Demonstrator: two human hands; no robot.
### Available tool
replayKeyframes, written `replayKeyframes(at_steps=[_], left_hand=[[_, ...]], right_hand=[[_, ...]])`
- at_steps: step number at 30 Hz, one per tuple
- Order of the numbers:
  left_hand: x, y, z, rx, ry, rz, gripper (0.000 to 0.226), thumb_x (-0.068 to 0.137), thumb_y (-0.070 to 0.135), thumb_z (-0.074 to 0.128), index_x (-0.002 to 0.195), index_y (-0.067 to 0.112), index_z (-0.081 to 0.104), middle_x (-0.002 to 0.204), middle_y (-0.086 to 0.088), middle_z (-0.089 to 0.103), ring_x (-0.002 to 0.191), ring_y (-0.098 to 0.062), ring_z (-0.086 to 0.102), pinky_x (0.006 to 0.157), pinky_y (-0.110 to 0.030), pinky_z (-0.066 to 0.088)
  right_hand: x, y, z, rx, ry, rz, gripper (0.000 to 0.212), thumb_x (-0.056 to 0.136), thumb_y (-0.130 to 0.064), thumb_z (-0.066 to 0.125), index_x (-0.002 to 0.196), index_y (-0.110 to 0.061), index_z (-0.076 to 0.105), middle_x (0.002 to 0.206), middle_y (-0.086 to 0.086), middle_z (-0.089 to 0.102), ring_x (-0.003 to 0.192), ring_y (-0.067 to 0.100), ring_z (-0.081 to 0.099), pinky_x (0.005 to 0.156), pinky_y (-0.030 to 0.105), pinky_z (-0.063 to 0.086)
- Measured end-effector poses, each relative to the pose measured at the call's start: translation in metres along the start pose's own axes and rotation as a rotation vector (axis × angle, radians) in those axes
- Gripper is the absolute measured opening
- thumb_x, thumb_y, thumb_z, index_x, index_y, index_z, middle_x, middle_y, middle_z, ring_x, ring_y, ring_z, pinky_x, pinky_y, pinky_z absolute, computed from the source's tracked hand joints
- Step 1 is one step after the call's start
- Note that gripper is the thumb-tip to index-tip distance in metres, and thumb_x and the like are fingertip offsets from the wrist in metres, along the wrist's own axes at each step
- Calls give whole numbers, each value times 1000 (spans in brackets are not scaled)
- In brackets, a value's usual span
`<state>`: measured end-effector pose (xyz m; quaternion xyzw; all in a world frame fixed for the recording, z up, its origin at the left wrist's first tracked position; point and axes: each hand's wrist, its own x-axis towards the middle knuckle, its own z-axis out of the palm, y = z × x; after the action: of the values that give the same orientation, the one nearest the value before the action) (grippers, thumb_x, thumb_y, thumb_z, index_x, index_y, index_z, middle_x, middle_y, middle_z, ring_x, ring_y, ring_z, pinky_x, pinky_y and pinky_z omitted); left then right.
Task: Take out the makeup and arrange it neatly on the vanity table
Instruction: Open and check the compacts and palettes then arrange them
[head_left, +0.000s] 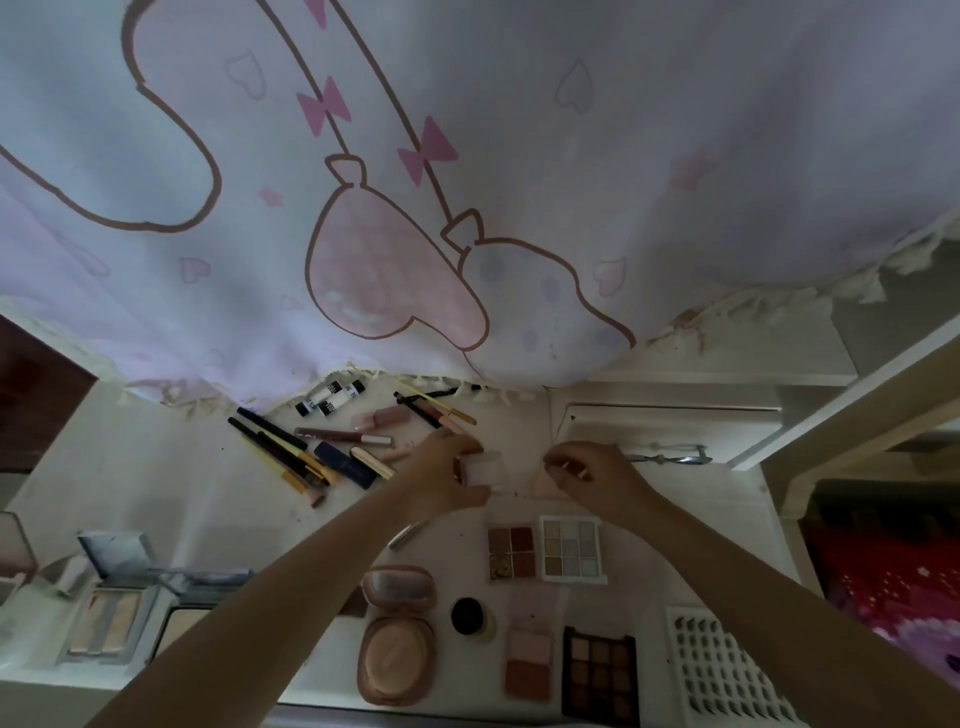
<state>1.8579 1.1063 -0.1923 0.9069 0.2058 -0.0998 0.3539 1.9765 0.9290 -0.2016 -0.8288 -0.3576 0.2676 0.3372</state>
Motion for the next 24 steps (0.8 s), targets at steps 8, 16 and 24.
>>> replayKeyframes(at_steps=[8,16,24], left_hand=[[-12,49,-24,-596,30,37,36,71,14,78,102,21,61,91,11,59,73,5,59,61,-4,47],[-18,65,-23,-794,40,64,26,76,4,71,92,21,60,97,2,62,90,-12,59,78,-17,49],[-21,59,-15,-906,86,83,27,77,-4,67,89,19,62,89,4,64,70,8,64,64,-7,49]], right_hand=[[-18,-45,-44,247,-2,-131,33,84,-9,62,108,-32,56,100,-17,58,81,-2,59,78,18,49],[-29,-47,-54,222,63,-210,25,81,-6,65,99,-23,65,95,-21,57,76,-14,59,68,5,47],[-30,-45,-45,348,96,-127,26,81,-8,67,80,-34,64,84,-16,63,68,-9,61,66,10,50]])
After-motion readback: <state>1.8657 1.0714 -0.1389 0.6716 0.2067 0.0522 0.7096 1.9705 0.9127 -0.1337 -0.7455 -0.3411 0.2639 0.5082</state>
